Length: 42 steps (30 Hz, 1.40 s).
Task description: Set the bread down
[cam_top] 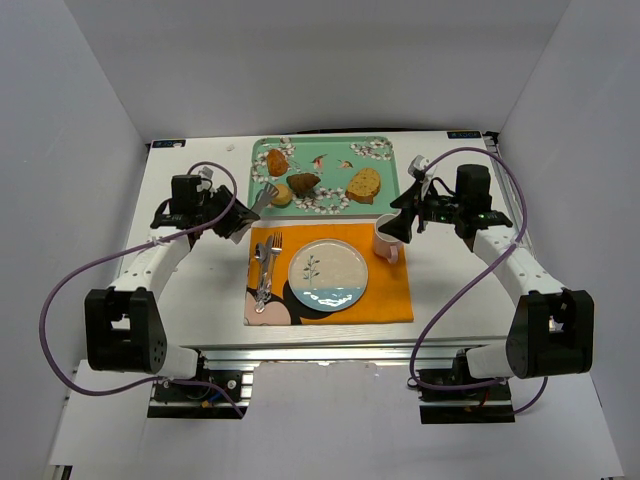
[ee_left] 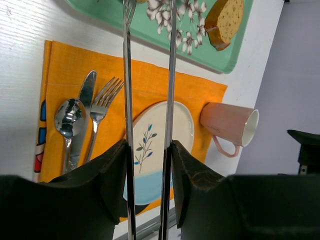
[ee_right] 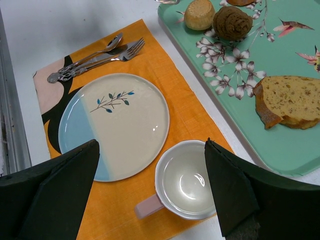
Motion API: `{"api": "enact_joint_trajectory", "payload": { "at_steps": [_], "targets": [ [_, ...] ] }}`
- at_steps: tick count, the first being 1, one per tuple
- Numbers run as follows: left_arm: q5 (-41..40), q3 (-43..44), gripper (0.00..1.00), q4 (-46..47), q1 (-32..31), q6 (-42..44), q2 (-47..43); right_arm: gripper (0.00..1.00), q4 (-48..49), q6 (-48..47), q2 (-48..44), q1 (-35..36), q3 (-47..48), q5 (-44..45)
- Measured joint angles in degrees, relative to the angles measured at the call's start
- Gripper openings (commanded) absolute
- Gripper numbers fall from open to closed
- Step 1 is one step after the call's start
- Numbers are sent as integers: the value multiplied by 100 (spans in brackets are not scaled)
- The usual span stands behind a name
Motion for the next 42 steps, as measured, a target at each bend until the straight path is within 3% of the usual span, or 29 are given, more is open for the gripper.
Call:
{"api": "enact_joint_trajectory", "payload": {
  "at_steps": [20,42],
  "targets": [
    [37,-96,50,302,0,-1222,275,89,81,35,-50,0,-162,-4],
    [262,-98,51,848,0,-1641,883,89,79,31,-92,0,-170,-37]
  ]
}}
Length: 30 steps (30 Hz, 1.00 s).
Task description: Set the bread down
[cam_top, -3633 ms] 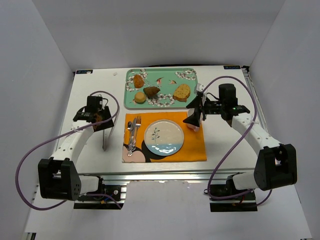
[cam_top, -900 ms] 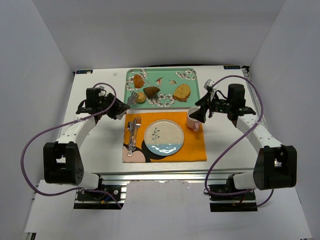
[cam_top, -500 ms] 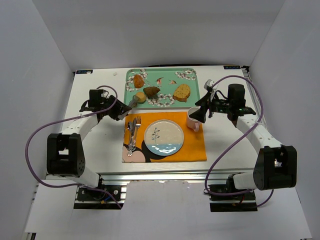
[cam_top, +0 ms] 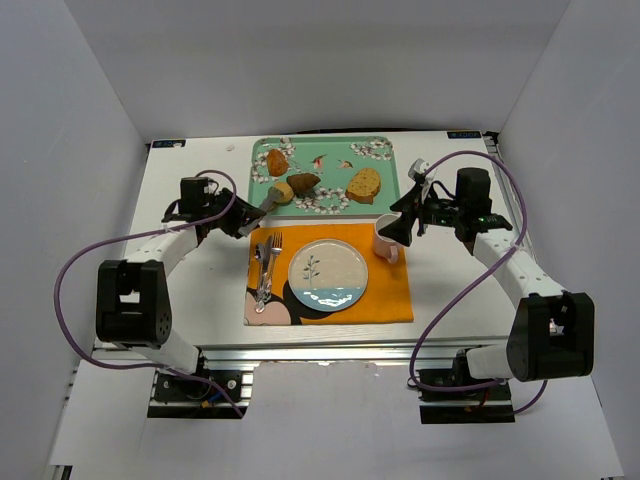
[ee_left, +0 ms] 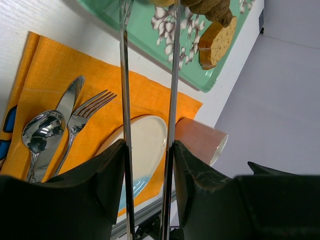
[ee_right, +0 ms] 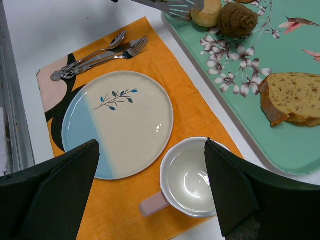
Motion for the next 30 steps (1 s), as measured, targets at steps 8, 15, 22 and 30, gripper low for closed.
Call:
{"api": "enact_joint_trajectory", "payload": {
  "at_steps": [8,15,22,30],
  "targets": [
    [55,-227,41,385,0,-221,52,89,-2,0,0,-7,-7,-31],
    [146,-494,19,704,0,-389,52,89,-2,0,-9,-7,-7,-72],
    [192,-573,4,697,2,-358,-262,89,-4,-13,-101,-28,-15,-109],
    [278,-1056,4,205,-101,-240,-1757,90,-22,-90,-122,-39,-17,-114]
  ]
}}
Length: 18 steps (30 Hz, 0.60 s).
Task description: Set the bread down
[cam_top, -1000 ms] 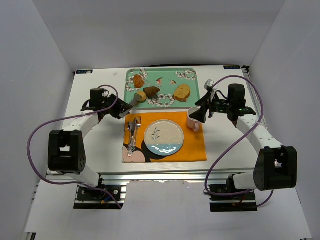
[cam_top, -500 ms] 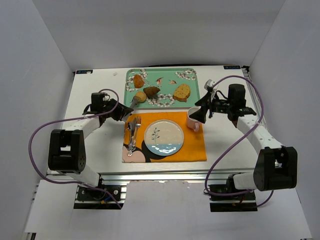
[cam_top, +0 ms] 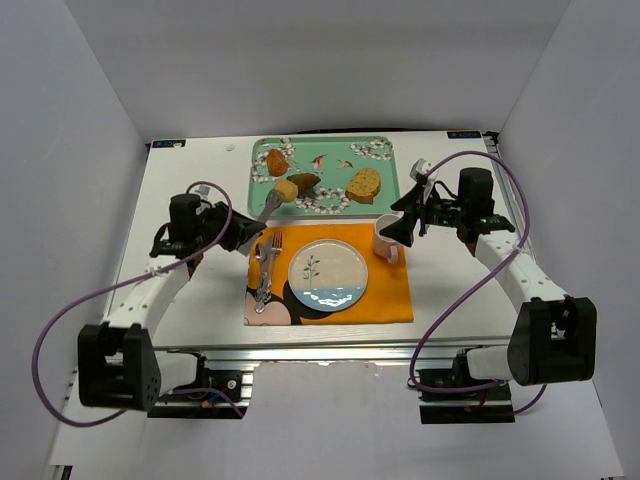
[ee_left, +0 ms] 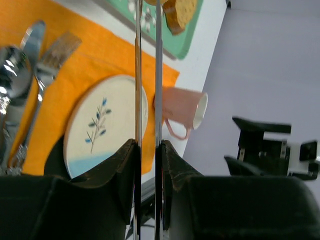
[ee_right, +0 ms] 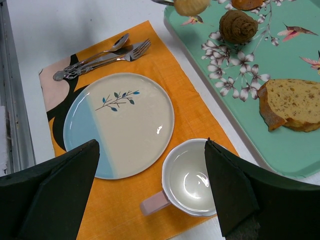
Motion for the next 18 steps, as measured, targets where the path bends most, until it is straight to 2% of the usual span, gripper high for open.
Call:
{"api": "enact_joint_trajectory", "payload": {
  "at_steps": [2,8,13,16,18],
  "targets": [
    [-37,-120,4,-208,-240,17,-391,89,-7,-9,0,0,0,-2],
    [-63,-778,4,-717,-1480,-323,-1453,89,-26,-26,0,-2,0,-4],
    [-195,-896,7,-1266,-2017,-509,-1838,89,-31,-46,0,-2,0,-22],
    [-260,-894,17,-1589,-2120,-452,-1829,89,-44,-50,0,-2,0,-22],
    [-313,-892,28,-1779,-2135,-382,-1762,89,-48,-55,0,-2,0,-22]
  ]
}}
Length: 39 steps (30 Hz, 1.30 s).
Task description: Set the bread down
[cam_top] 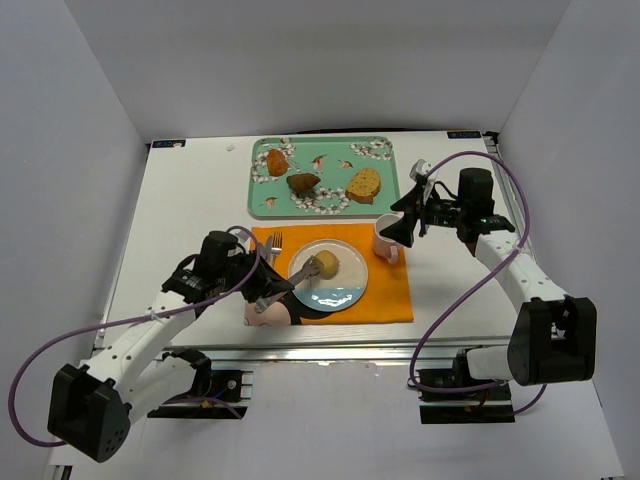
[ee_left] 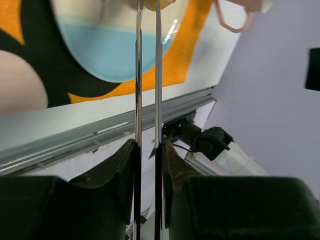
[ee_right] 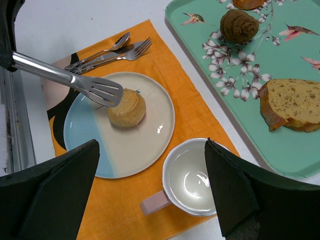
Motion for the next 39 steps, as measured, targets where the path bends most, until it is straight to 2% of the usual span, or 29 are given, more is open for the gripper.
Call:
{"api": "enact_joint_trajectory", "payload": {
  "at_steps": [3,6,13,19,24,30,34,39],
  "targets": [
    [-59,9,41,-157,-15,109,157,90,-7,-9,0,0,0,2],
    [-74,48,49,-173,-35,177,264,89,-24,-13,0,0,0,2],
    [-146,323,56,-214,-52,227,304,89,-68,-74,-2,0,0,2],
    [-184,391,56,-339,-52,223,149,89,-68,-74,-2,0,-4,2],
    [-258,520,50,-553,-52,210,55,89,-72,-76,-2,0,-44,0],
    [-356,1451,43,-605,-52,205,205,89,-103,-116,-2,0,-63,0],
    [-352,2039,43,-168,-52,210,597,89,-98,-109,-2,0,-66,-2],
    [-378,2039,43,1132,-52,-44,1784,89,-87,-61,-4,0,-72,2]
  ]
}}
